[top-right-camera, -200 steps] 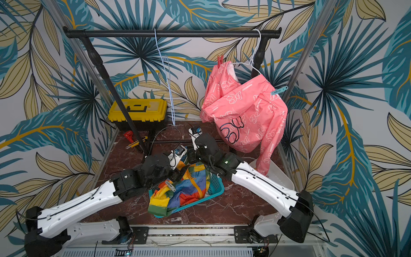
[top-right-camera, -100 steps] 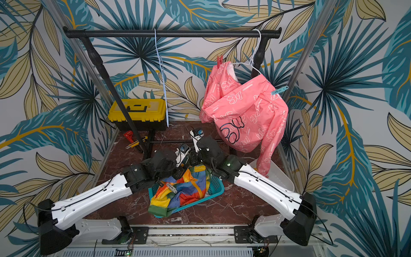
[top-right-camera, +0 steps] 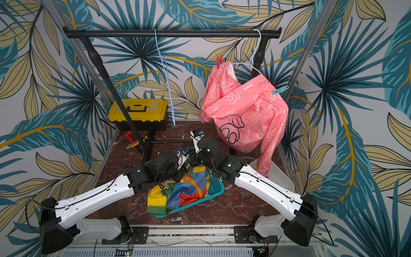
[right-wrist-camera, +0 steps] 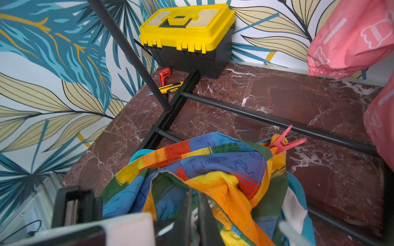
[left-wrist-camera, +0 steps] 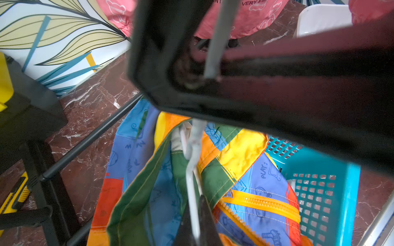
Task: Remove the clothespins securing jackets to the hanger
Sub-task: Remove the clothespin from the hanger.
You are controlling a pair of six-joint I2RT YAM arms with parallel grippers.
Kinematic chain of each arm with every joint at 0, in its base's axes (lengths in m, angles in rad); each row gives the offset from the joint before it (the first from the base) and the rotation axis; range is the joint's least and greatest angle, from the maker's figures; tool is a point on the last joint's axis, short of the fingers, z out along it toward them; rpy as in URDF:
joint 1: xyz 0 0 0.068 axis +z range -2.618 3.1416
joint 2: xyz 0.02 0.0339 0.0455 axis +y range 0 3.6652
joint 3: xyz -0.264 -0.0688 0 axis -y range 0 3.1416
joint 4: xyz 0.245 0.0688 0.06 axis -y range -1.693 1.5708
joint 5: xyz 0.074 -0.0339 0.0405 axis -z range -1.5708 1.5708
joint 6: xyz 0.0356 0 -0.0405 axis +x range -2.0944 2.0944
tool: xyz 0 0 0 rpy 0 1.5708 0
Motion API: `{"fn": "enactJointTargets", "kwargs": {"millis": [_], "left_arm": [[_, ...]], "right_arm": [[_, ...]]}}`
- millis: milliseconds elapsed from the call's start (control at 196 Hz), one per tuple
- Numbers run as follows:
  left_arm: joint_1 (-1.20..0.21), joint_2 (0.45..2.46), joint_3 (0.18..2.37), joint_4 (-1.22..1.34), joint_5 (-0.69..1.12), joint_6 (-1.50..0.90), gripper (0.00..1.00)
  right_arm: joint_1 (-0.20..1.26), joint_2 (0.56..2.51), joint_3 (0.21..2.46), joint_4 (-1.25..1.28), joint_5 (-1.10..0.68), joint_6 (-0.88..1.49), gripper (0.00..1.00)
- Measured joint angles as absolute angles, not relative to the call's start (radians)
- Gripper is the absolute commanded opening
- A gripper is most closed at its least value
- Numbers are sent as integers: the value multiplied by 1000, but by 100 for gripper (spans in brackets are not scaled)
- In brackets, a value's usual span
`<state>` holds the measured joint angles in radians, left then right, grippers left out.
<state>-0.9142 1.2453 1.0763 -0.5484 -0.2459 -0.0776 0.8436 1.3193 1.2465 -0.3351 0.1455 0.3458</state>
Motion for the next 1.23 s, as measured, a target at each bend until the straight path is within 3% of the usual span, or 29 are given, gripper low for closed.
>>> {"fn": "enactJointTargets", "kwargs": {"millis": [66,153,337,445,567,746,894,1227], "left_arm": [[-915,1237,1063,-550,-244,-77,0],[-923,1208,1026,-525,-247,-75,0],[-983,1108,903,-392,-267,-48,0],[-1030,1095,875,-339,-297,-6,0],[-1081,1106,822,-308,-336,47,0],[-1147,1149,730,-168,-379,71,0],[-1209,1175,696,-69,-416,106,0],[-1250,1219,656,45,-429,167,0]], "right_arm": [[837,1301,1233,-336,163,356,59],[832,1267,1214,-353,178,378,69],[767,1186,1176,-418,81,427,79],[666,1158,1170,-464,-42,472,84],[494,1147,1145,-463,-63,531,89],[319,1149,1030,-432,-162,614,89],[299,1203,1023,-424,-234,637,87],[299,1301,991,-322,-327,698,65]]}}
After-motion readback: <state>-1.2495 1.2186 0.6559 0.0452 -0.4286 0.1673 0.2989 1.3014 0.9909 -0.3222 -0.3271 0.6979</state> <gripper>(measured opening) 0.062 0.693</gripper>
